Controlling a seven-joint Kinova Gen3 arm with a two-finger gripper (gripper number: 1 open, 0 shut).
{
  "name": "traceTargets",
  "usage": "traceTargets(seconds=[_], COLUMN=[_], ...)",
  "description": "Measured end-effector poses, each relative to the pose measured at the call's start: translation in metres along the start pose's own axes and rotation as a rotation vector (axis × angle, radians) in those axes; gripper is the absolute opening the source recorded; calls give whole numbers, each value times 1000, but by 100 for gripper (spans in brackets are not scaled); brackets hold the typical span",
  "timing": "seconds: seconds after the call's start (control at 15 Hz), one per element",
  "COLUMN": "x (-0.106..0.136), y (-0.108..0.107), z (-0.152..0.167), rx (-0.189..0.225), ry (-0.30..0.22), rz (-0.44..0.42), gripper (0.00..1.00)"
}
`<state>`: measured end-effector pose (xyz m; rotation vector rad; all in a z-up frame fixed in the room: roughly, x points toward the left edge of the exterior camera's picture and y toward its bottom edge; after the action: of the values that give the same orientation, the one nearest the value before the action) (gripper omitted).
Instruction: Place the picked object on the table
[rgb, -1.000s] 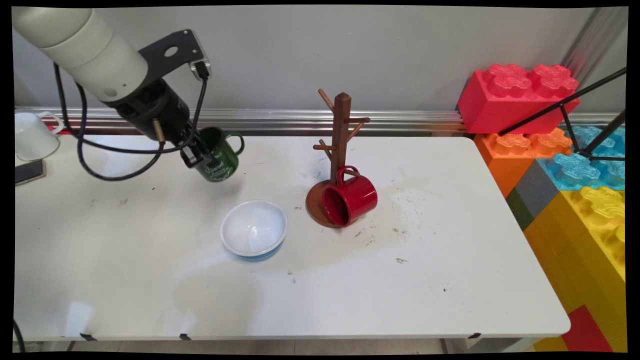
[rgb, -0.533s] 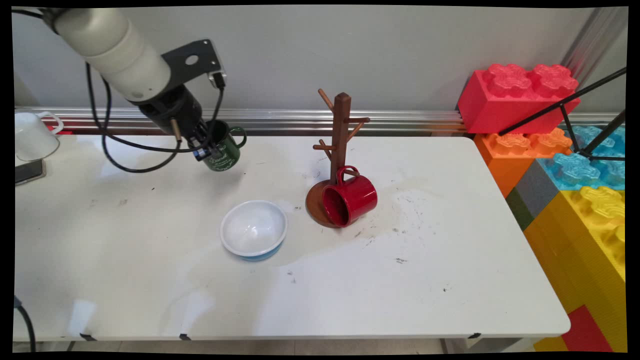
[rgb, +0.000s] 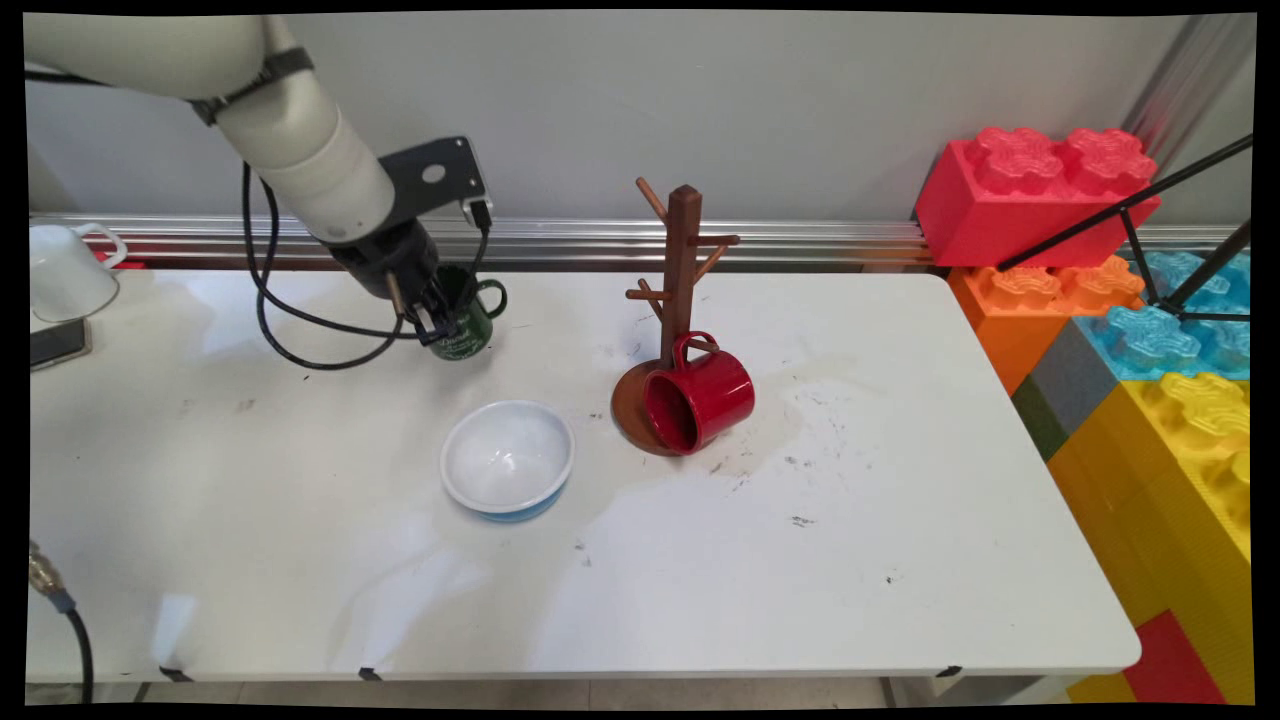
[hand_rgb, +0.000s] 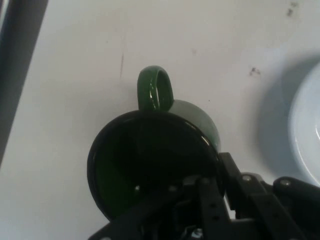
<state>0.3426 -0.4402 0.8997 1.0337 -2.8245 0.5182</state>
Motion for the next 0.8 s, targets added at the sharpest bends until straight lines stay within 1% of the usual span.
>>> traceTargets(seconds=[0.27,0.8], x=[1,-5], y=[2,8], z=[23,50], rx=[-17,-44], ry=[-25,-68], rz=[4,4], gripper=[0,0])
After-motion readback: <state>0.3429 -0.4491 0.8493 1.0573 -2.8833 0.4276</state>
